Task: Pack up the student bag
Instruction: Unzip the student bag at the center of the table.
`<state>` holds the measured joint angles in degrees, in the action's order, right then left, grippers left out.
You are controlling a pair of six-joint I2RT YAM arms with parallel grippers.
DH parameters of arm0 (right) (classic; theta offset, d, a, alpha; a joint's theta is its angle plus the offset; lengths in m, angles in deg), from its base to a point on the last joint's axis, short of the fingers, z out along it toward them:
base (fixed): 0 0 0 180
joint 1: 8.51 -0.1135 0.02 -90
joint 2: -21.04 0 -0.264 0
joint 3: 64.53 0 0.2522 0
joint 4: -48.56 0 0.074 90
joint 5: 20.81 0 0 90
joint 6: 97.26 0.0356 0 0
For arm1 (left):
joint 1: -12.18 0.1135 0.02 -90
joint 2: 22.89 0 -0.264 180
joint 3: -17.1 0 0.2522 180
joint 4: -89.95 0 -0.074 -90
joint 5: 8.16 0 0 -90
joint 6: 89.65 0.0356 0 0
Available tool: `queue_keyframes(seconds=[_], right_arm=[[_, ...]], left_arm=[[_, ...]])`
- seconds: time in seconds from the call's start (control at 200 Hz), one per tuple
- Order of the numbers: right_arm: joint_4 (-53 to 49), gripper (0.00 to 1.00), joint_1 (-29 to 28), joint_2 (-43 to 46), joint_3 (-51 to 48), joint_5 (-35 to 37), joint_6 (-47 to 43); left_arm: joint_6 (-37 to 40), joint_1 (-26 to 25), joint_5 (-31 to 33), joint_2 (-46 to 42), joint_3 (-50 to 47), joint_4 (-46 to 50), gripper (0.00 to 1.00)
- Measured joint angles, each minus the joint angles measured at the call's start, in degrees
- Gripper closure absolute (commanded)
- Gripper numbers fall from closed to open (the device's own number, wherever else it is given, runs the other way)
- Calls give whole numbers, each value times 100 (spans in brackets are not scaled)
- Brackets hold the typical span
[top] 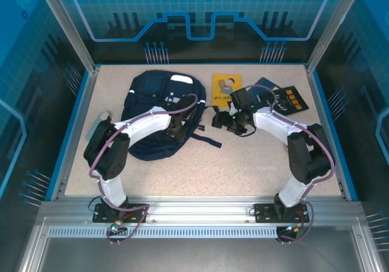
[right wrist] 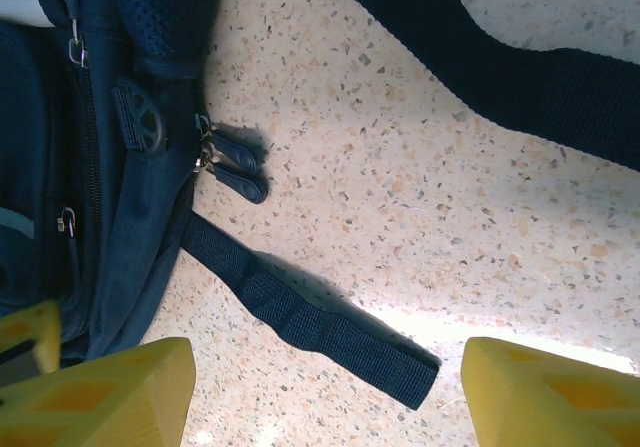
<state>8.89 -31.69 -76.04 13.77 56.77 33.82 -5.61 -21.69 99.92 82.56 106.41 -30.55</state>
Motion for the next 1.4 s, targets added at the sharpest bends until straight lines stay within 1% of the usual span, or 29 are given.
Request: queue_keyframes(seconds=[0.185, 0.39, 0.48, 0.565, 0.665, 0.775, 0.845, 0.945, 1.151, 1.181, 1.271, 1.401], right_arm=[[109, 30, 0, 0, 0, -4, 52], [149, 31, 0, 0, -7, -4, 92], [153, 31, 0, 0, -11, -2, 96], [175, 32, -2, 0, -48, 0, 96], [197, 32, -4, 0, -85, 15, 70], [262, 32, -48, 0, -85, 105, -116], [361, 33, -129, 7, -85, 142, -339], [514, 33, -280, 55, -85, 96, -765], [807, 35, -378, 186, -83, -356, -1652], [841, 37, -378, 197, -81, -442, -1781], [933, 40, -382, 247, -81, -726, -2170], [1121, 45, -382, 372, -81, -1152, -2575]], left_arm=[[192, -76, 424, 382, 184, 63, 53], [400, -166, 870, 577, 313, 94, 62], [496, -168, 970, 636, 330, 94, 68], [595, -173, 1060, 682, 352, 85, 79], [664, -184, 1158, 693, 354, 70, 88], [782, -190, 1207, 608, 354, 63, 95], [835, -188, 1198, 407, 343, 70, 96], [914, -184, 1180, -125, 304, 46, 98], [1021, -177, 1091, -1508, 186, -31, 99], [1045, -177, 1069, -1659, 186, -35, 100], [1088, -177, 1008, -1971, 186, -76, 100], [1154, -177, 925, -2146, 186, -125, 100]])
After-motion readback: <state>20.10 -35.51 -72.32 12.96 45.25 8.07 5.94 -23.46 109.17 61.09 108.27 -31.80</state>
